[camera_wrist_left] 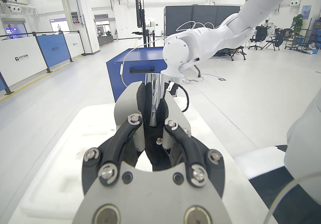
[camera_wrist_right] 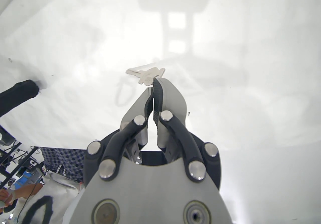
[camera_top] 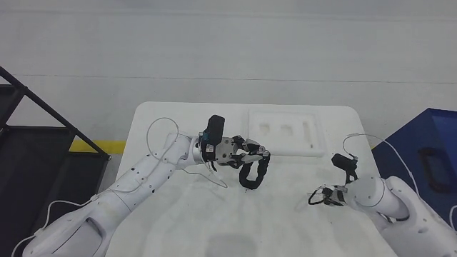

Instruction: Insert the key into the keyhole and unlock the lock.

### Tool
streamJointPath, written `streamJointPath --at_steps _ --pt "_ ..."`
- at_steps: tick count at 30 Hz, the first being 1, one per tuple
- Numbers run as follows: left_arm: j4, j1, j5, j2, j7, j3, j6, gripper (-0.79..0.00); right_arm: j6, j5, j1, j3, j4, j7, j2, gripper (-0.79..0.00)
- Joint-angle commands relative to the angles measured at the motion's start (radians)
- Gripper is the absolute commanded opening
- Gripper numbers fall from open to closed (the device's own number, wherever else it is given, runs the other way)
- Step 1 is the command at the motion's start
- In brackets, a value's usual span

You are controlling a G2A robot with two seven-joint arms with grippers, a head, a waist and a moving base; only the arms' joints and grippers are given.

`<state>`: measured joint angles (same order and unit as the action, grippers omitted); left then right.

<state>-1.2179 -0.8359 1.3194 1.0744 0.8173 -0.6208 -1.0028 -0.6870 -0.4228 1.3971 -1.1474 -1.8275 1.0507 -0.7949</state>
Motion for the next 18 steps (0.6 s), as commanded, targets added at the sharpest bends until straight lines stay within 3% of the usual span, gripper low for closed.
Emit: streamJointPath --at_steps 1,8,18 --pt "0.000 0.000 0.000 0.000 0.000 0.000 0.000 -0.785 0.012 0.003 -0.006 -0.014 -0.035 0.017 0.002 -0.785" --pt "0.000 0.000 0.000 0.000 0.000 0.000 0.000 -0.785 0.098 0.017 -0.090 -0.015 -0.050 0.086 0.000 -0.785" --pt "0.000 0.000 0.000 0.000 0.000 0.000 0.000 -0.785 0.236 0.036 -0.334 0.093 0.114 0.159 -0.040 -0.785"
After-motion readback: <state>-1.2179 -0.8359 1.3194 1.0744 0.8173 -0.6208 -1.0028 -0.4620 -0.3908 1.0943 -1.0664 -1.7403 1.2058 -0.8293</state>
